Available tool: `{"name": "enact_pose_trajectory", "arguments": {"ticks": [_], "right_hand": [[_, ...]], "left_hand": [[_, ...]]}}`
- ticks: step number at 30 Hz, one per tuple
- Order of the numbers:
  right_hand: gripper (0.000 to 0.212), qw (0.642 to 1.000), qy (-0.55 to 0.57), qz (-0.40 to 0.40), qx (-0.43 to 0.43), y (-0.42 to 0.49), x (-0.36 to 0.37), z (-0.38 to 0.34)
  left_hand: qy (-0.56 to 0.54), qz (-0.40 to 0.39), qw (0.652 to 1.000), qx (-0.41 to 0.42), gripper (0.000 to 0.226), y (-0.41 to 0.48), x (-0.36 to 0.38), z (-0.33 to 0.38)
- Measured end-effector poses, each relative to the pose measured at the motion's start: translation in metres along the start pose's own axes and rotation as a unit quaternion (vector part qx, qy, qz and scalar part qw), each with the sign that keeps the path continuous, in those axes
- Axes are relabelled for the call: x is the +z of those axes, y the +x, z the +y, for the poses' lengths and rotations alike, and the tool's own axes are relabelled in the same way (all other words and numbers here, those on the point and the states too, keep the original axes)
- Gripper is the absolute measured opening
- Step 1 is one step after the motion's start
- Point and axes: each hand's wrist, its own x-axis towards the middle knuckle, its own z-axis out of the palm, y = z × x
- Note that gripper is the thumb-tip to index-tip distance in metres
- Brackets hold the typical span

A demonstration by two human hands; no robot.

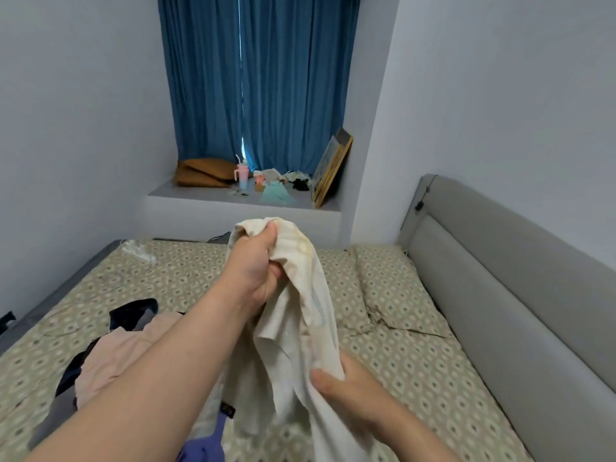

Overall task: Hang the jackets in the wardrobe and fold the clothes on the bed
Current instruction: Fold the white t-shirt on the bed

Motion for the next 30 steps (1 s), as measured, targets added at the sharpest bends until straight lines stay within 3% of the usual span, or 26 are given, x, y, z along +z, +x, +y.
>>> {"name": "enact_pose_trajectory", "arguments": {"ticks": [2,4,8,13,15,18,22,25,27,30], "right_hand": [[0.017,0.998,-0.036,0.047,0.003,0.002,-0.001,-0.002],[0.018,0.997,0.042,0.064,0.011,0.006,-0.012,-0.018],[0.02,0.975,0.205,0.081,-0.024,0.018,-0.036,-0.061],[0.024,0.953,0.289,0.093,0.0,0.036,-0.044,-0.091],[0.025,0.952,0.299,0.073,0.008,0.038,-0.04,-0.093],[0.022,0.95,0.308,0.051,0.006,0.037,-0.039,-0.094],[0.026,0.947,0.32,0.045,-0.002,0.038,-0.044,-0.093],[0.031,0.966,0.246,0.08,0.0,0.034,-0.053,-0.093],[0.035,0.989,0.1,0.112,-0.01,0.03,-0.063,-0.092],[0.04,0.983,-0.122,0.135,-0.019,0.019,-0.075,-0.085]], "left_hand": [[-0.005,0.0,1.0,0.013,0.02,0.004,0.011,0.0],[0.015,-0.006,1.0,0.023,0.021,0.008,0.014,-0.003],[0.19,-0.081,0.978,0.007,0.018,-0.004,-0.007,-0.02],[0.432,-0.146,0.89,-0.011,0.03,-0.038,-0.032,-0.045],[0.362,-0.233,0.902,0.007,0.029,-0.055,-0.042,-0.049],[0.306,-0.299,0.904,-0.017,0.072,-0.072,-0.056,-0.047],[0.39,-0.16,0.907,0.009,0.016,-0.063,-0.048,-0.045],[0.398,-0.085,0.913,0.036,0.029,-0.049,-0.037,-0.036],[0.332,-0.039,0.941,0.041,0.029,-0.034,-0.031,-0.022],[0.186,0.005,0.982,0.035,0.028,-0.017,-0.017,0.005]]}}
